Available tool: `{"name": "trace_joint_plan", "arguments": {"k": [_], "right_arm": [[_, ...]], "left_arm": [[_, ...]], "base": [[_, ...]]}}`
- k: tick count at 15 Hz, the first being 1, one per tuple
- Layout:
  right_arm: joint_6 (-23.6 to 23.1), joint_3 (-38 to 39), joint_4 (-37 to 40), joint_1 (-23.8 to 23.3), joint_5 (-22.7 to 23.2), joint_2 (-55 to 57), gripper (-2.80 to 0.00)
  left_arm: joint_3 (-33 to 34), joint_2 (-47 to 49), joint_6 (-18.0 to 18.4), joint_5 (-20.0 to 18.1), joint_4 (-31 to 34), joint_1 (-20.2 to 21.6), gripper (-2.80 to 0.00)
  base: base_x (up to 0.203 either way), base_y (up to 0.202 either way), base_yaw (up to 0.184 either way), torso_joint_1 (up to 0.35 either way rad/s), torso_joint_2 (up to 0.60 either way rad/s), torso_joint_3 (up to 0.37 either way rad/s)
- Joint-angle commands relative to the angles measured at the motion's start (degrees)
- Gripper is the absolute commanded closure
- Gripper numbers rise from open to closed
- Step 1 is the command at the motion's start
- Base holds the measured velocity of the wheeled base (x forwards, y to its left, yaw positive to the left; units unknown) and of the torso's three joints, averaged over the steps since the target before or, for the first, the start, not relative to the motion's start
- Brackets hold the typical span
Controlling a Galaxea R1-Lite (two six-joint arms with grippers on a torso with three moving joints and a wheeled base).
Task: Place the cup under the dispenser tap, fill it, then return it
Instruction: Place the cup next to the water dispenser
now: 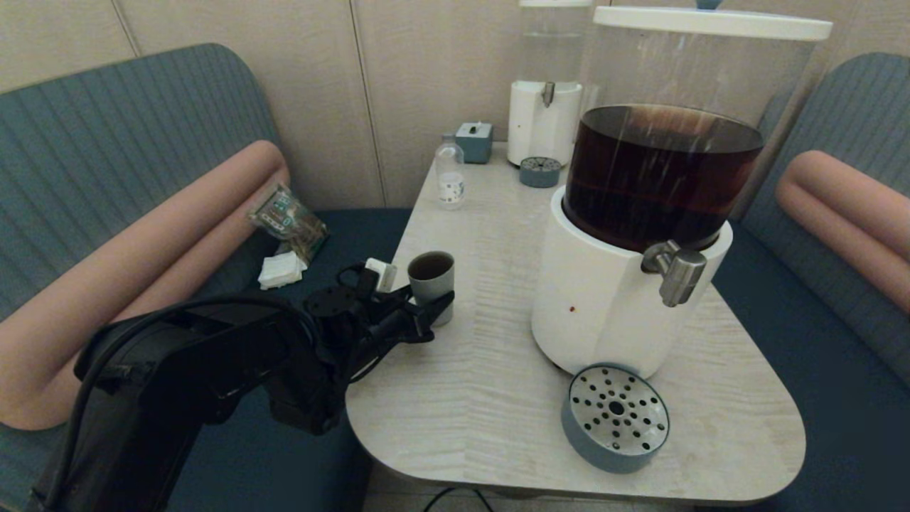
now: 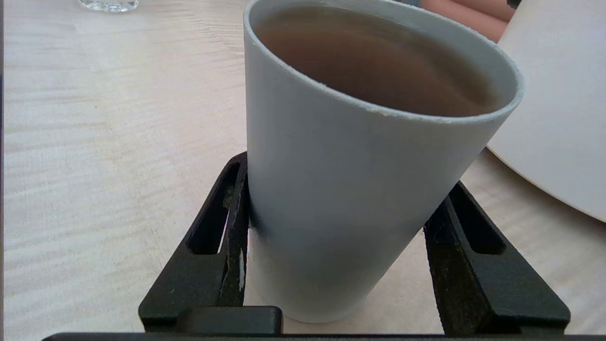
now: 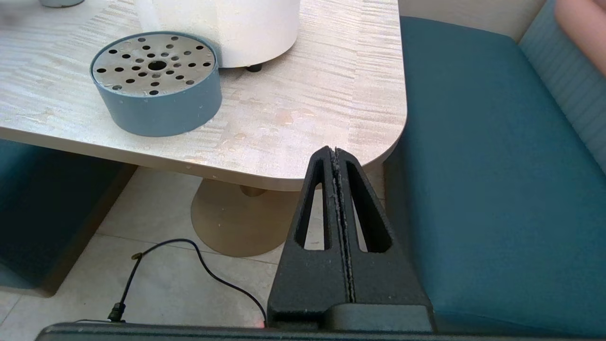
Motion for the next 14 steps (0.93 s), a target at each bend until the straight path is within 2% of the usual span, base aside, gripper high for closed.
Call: {"name": "trace_joint_plan", "arguments": {"k": [1,10,11,14], "right_arm": [[-0.04,0.01,0.01,0.02,0.03,-0.02,0.0],[-0.07,0.02,0.01,0.02,0.03,-0.02,0.0],[0.0,0.02,0.01,0.02,0.03,-0.02,0.0],[-0.05,0.02,0.01,0.02,0.03,-0.02,0.0]], "left_arm": [[0.03,0.08,-0.06,-0.13,-0.38,0.0,0.0],[-0.14,0.35,-0.06,-0.13,-0.38,0.0,0.0],[-0.17,0.32,-0.06,-0.13,-0.38,0.0,-2.8],[-0.14,0.17,-0.14,-0.13,-0.38,0.0,-2.8]], "base": [[0.0,0.0,0.0,0.0,0.0,0.0],[0.0,0.0,0.0,0.0,0.0,0.0],[0.0,0.0,0.0,0.0,0.0,0.0],[0.0,0.0,0.0,0.0,0.0,0.0]]}}
